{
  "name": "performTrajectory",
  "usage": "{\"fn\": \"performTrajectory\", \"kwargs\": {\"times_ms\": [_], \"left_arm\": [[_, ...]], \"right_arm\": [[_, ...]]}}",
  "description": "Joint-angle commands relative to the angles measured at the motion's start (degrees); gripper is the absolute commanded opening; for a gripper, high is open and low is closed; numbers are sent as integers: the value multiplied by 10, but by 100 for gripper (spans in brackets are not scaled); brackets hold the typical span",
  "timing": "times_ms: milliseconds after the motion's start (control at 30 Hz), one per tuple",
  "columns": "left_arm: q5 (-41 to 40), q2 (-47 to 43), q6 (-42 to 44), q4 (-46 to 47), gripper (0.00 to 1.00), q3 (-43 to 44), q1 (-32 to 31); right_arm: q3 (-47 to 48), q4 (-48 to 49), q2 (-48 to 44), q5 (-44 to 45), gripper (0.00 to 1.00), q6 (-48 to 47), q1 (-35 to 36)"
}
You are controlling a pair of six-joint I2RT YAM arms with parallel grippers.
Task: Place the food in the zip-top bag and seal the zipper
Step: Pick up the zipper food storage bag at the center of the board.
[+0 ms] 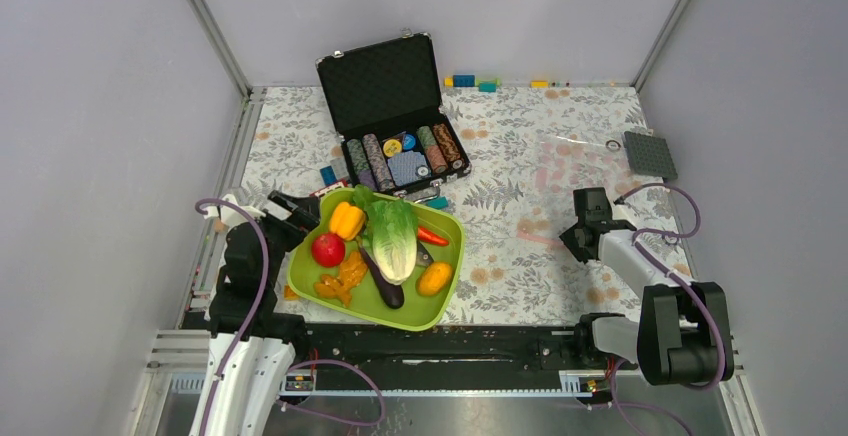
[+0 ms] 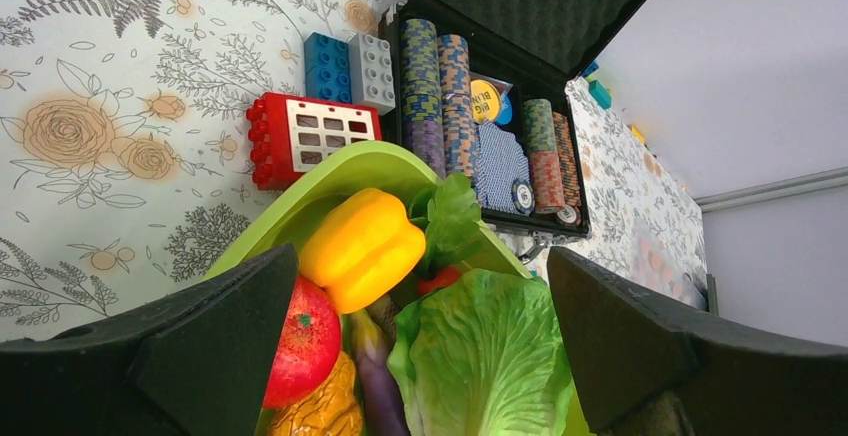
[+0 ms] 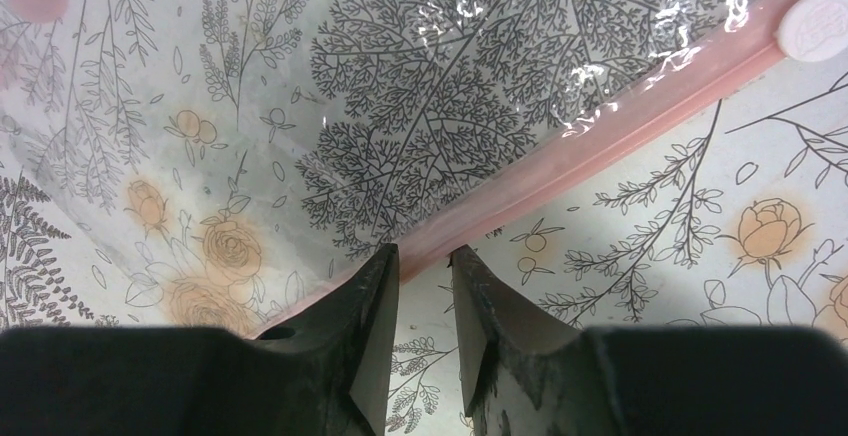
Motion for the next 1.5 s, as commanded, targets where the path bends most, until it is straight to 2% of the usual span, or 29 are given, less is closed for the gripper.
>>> {"fn": "performTrajectory", "kwargs": {"times_ms": [0,167,300,700,833,933,1133,1300,1467], "left_arm": [[-14,2,0,4,99,20,2],[-21,6,2,4,99,23,2],[-28,10,2,4,99,24,2],[-34,27,8,9,99,27,2],[-36,30,8,9,99,27,2],[-35,32,8,9,99,27,2],[-17,32,9,10,99,29,2],[56,34,17,41,99,28,2],[249,60,26,155,99,8,-1]], "right_arm": [[-9,-10,16,-3,33,-15,-1],[-1,-2,-13,19,34,-56,-1],[6,0,-18,33,30,-61,-1],[35,2,63,30,34,-14,-1],[34,8,72,36,22,-4,-1],[29,15,65,38,0,-4,-1],[27,21,-4,29,0,-64,-1],[26,-7,-129,16,0,-119,-1],[39,-51,-235,-54,0,-162,0]]}}
